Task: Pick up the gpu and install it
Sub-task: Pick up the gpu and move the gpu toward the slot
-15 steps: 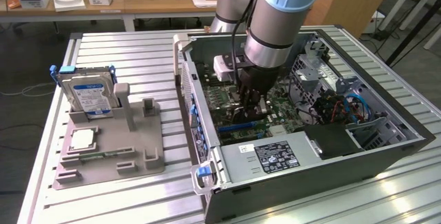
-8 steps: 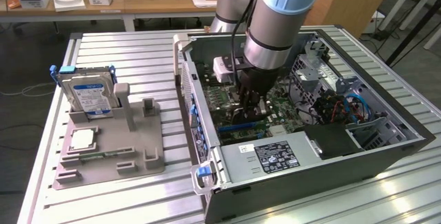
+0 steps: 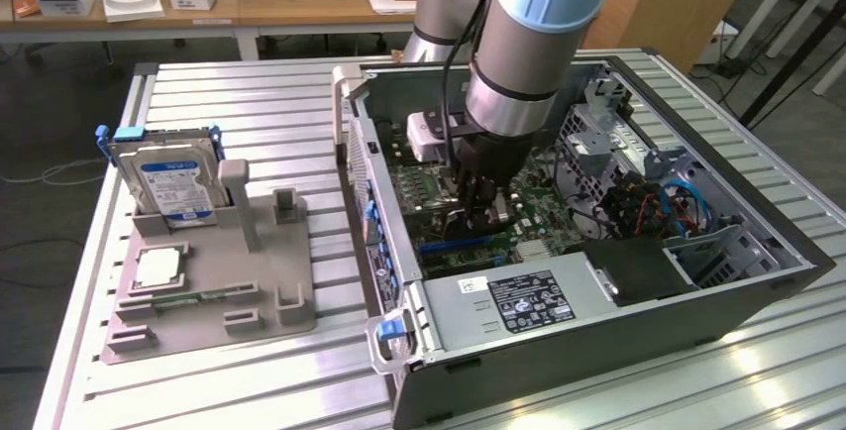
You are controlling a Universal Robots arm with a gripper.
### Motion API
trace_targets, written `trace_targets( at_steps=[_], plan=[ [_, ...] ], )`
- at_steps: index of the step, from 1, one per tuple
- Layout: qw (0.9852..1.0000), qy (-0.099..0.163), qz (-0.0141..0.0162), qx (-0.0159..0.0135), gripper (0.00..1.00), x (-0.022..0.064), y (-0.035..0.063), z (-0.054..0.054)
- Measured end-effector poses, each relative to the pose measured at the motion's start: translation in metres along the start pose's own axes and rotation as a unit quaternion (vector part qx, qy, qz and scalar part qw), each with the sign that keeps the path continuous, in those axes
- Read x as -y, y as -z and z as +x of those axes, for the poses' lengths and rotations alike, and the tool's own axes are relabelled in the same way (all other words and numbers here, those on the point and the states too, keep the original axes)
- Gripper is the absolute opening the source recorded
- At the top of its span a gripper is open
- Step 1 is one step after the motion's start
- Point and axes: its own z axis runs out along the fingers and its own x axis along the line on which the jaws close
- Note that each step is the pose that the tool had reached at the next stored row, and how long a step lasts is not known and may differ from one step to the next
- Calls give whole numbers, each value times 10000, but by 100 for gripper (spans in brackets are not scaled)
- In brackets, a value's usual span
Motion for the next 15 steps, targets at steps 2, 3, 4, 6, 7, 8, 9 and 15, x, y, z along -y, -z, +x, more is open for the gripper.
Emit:
trace_targets(
  at_steps=[2, 3, 4, 6, 7, 8, 9, 15],
  plan=[
    [10000, 0, 1, 1, 27, -1, -1, 0],
    [10000, 0, 1, 1, 27, -1, -1, 0],
    [10000, 0, 1, 1, 27, 0, -1, 0],
    [10000, -5, 1, 1, 27, -1, -2, 0],
    [10000, -7, 1, 2, 27, -1, -2, 1],
    [10000, -11, 2, 2, 27, -1, -2, 2],
    [10000, -12, 2, 2, 27, -1, -2, 3],
    [10000, -32, 2, 1, 27, -1, -1, 6]
  ],
)
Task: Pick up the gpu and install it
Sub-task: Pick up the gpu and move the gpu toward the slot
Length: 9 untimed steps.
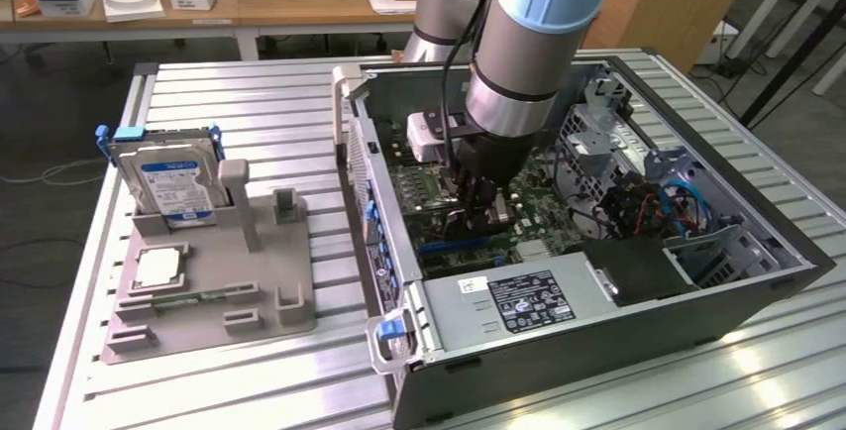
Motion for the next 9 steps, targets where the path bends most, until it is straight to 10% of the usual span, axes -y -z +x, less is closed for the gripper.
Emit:
trace_targets(
  at_steps=[9],
  plan=[
    [10000, -7, 1, 0, 27, -2, -18, 3]
  ],
)
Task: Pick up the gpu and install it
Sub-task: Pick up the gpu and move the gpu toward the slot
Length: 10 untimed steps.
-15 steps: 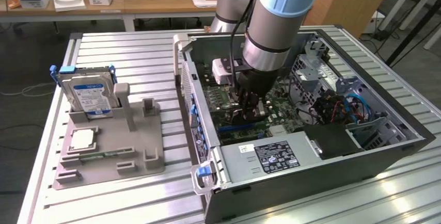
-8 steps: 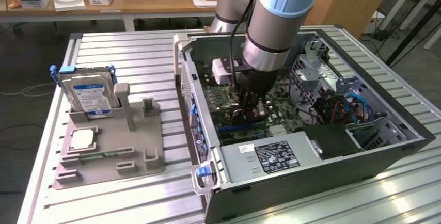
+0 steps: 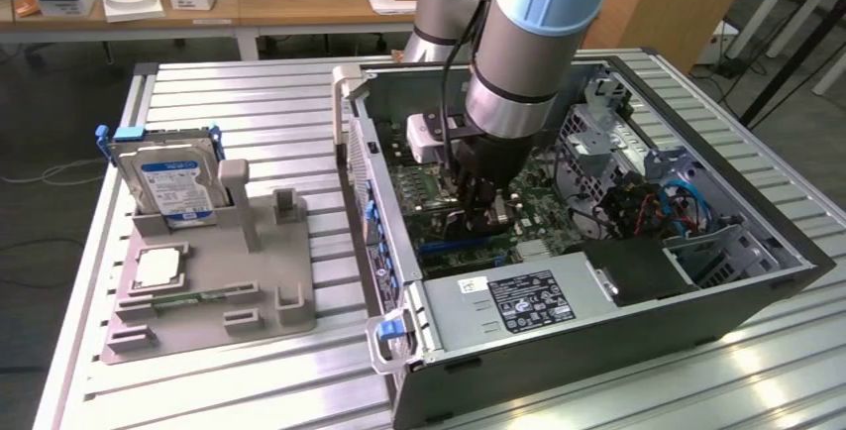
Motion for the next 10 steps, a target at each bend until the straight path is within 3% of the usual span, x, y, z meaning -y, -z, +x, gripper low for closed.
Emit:
trace_targets(
  at_steps=[10],
  plan=[
    [10000, 0, 0, 0, 27, -1, -7, 11]
  ],
)
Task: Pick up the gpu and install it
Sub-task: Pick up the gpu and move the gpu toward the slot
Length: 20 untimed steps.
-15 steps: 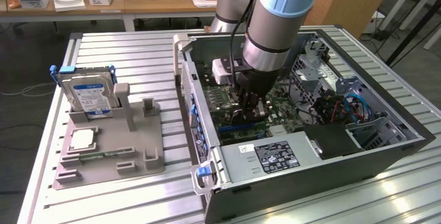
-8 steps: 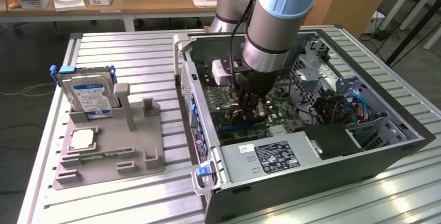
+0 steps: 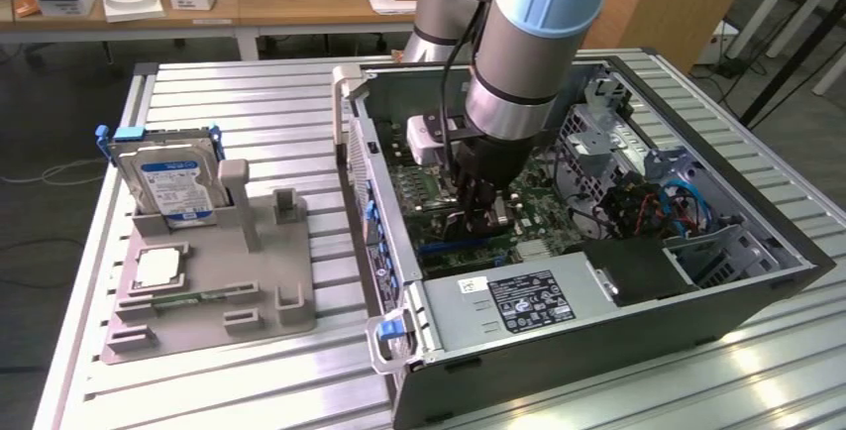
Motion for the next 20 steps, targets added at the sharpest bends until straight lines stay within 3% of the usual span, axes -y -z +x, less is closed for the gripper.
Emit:
trace_targets(
  at_steps=[20],
  plan=[
    [10000, 0, 0, 5, 27, 0, -34, 3]
  ],
)
